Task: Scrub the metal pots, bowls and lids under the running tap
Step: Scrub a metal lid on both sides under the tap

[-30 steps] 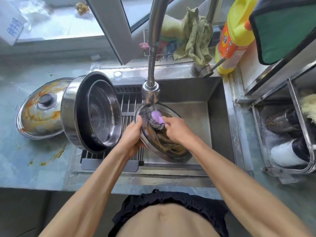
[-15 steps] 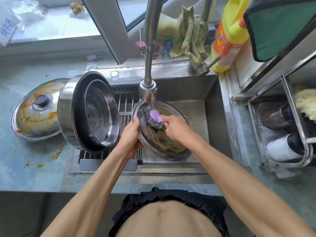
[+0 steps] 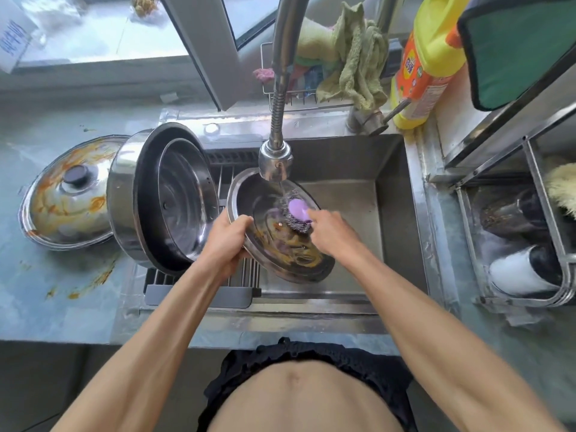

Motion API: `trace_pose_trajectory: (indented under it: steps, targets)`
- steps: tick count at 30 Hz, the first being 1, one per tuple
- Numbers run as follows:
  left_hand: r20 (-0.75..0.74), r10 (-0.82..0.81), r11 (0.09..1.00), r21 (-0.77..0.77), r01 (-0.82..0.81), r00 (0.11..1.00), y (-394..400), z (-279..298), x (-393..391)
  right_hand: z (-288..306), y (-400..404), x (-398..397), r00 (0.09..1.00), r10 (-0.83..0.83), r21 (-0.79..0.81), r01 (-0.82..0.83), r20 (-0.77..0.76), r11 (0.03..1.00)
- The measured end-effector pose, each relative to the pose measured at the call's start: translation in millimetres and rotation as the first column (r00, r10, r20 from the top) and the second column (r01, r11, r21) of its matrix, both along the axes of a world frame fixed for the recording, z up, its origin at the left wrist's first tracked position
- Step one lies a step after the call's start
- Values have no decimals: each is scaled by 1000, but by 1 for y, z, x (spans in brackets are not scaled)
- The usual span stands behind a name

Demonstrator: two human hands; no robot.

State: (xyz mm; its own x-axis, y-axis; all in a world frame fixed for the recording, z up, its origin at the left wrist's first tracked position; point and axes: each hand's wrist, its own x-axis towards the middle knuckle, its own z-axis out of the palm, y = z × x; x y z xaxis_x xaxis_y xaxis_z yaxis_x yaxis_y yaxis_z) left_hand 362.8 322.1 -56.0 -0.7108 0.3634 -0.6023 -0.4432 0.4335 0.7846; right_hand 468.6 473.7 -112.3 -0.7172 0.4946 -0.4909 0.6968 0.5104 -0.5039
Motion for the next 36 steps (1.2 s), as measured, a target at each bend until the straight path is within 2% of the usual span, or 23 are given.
trace_pose_trajectory:
  steps: [2,4,7,10,12,16,19,21,25,29,33,36]
  targets:
    - [-23,28,999,21,-27,999,4,5,-7,8,-4,-8,997,44,-48,-47,-58,998]
    - [-35,64,997,46,-62,997,5,11,-11,9,8,-10,997,20,-57,-24,-69,998]
    - [-64,53,997,57,-50,997,3,15,-10,6,27,-9,999,-33,-7,33,19,999]
    - [-40,40,999,39,-38,998,5,12,-8,15,1,-18,995,12,-83,-20,-101,996]
    - [-8,61,998,34,-61,998,3,9,-6,15,-4,-16,992,12,-110,-26,-126,994]
    - [18,50,998,38,-51,999,-5,12,-1,2,21,-4,996,-67,-37,69,62,997]
    - [11,46,999,8,-47,999,3,7,-3,15,-8,-15,998,36,-102,-40,-42,994]
    - [22,59,998,25,-60,998,6,6,-6,18,-9,-17,995,46,-122,-57,-93,991]
    - [26,38,998,55,-39,999,4,9,-10,15,22,-11,999,-29,-19,30,31,999]
    - [77,62,995,70,-67,995,12,-3,-9,25,-4,-10,988,90,-86,-102,-127,991]
    - [70,15,997,76,-21,997,13,-8,1,18,24,2,999,-32,-54,30,-41,998]
    - [94,43,993,108,-54,995,23,-13,5,32,2,0,989,95,-39,-100,-111,994]
